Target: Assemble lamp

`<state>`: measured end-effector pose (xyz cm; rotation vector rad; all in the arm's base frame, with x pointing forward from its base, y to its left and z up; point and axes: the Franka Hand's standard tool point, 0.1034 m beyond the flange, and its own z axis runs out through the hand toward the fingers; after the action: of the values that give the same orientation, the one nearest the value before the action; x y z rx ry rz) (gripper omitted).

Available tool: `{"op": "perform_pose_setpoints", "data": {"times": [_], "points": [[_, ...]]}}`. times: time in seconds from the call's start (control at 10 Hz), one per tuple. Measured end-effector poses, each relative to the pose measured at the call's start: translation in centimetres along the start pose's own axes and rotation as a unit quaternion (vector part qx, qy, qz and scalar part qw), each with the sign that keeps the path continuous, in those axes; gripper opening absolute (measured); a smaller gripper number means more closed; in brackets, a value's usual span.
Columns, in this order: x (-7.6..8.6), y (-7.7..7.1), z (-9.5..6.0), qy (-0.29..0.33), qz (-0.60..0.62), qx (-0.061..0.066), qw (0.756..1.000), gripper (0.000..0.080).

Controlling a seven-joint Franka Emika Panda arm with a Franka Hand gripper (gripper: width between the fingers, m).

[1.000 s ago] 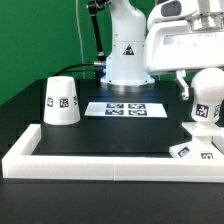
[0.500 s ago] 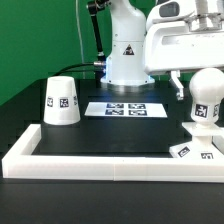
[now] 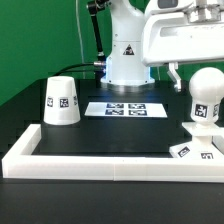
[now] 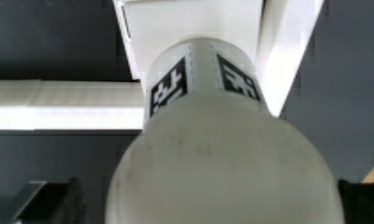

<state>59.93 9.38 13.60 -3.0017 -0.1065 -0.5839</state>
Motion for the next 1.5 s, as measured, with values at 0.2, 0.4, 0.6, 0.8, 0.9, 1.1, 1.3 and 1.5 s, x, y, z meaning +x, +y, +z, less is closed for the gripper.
{"op": "perform_pose_setpoints", "data": {"times": [0.2, 0.4, 0.6, 0.8, 0.9, 1.1, 1.3, 1.5], "points": [[0.5, 0.2, -1.0, -0.002, -0.003, 0.001, 1.000, 0.0698], [0.2, 0.1, -0.7, -0.016, -0.003, 0.002, 1.000, 0.0698], [-0.5, -0.1, -0.6, -0.058, -0.003, 0.007, 0.998, 0.0698], [-0.6, -0.2, -0.5, -0.139, -0.001, 0.016, 0.990, 0.0698], [-0.4, -0.1, -0.3, -0.167, 0.001, 0.019, 0.986, 0.0698], [0.0, 0.1, 0.2, -0.185, 0.003, 0.021, 0.983, 0.0698], [0.1, 0.2, 0.6, -0.186, 0.004, 0.021, 0.982, 0.0698], [-0.1, 0.2, 1.0, -0.188, 0.004, 0.021, 0.982, 0.0698]]}}
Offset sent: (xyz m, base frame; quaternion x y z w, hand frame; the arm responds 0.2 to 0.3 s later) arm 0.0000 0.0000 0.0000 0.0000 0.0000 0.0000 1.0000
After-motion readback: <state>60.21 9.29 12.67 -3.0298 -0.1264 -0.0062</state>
